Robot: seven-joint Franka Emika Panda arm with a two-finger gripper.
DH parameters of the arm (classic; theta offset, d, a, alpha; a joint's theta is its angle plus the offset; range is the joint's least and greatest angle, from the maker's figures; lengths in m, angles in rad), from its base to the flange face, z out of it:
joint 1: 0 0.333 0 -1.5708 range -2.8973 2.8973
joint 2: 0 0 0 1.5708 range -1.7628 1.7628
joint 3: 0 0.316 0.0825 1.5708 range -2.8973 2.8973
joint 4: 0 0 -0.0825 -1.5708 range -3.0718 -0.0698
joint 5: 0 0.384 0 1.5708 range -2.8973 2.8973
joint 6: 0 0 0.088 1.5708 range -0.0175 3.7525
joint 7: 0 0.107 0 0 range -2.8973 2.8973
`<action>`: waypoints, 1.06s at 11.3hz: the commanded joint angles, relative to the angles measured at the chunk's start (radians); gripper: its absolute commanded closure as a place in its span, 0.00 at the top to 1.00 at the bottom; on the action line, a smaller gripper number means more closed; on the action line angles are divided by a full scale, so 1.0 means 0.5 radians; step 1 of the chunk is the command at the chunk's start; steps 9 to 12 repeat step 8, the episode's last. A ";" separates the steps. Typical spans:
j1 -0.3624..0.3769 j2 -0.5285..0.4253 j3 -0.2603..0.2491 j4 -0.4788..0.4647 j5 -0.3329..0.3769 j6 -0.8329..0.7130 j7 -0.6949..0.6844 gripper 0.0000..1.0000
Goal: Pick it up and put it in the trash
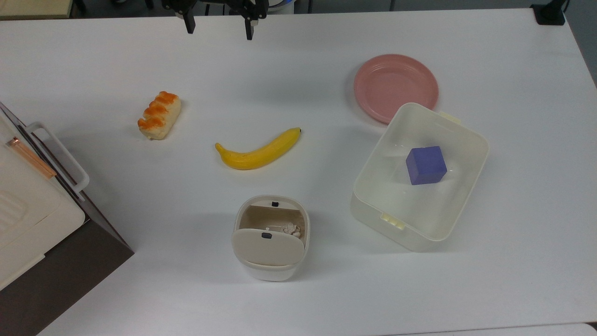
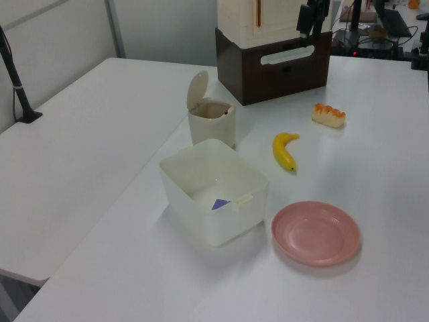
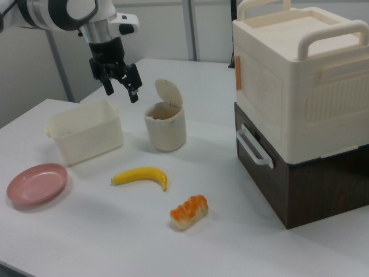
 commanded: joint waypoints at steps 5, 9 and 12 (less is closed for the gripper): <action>0.007 -0.032 0.007 0.017 0.037 -0.079 0.018 1.00; 0.010 -0.032 0.007 0.069 0.034 -0.109 0.018 1.00; 0.010 -0.032 0.007 0.069 0.034 -0.109 0.018 1.00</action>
